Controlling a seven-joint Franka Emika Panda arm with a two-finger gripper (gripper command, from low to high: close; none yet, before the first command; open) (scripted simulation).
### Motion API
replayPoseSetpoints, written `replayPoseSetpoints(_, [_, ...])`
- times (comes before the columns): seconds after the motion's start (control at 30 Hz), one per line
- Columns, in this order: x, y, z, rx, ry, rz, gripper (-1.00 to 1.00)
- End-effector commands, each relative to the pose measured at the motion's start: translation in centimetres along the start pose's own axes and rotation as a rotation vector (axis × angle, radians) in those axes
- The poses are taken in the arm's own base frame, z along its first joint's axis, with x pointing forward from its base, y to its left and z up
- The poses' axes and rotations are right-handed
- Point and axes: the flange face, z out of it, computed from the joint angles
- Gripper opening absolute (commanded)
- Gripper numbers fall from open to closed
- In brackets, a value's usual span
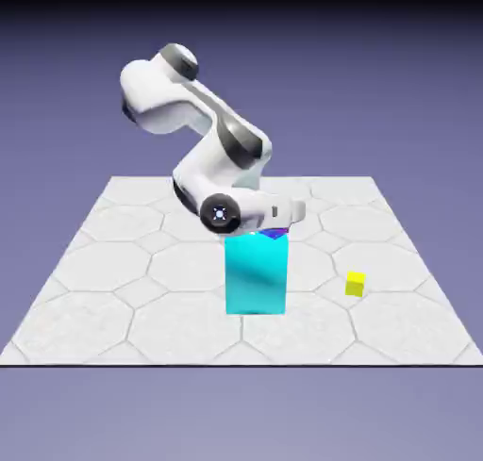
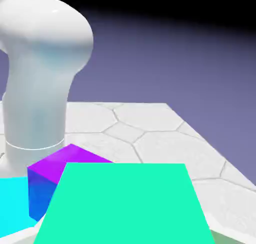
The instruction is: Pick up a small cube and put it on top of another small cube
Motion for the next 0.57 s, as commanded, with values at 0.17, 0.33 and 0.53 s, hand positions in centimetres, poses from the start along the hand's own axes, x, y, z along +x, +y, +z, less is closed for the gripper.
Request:
replayPoseSetpoints(0.17, [4.5,2.6,1.2,0.264,-0.19,-0.039,-1.0])
replayPoseSetpoints(0.33, [3.0,2.6,3.7,0.267,-0.186,-0.035,-1.0])
replayPoseSetpoints(0.53, [1.9,2.5,6.7,0.266,-0.187,-0.037,1.0])
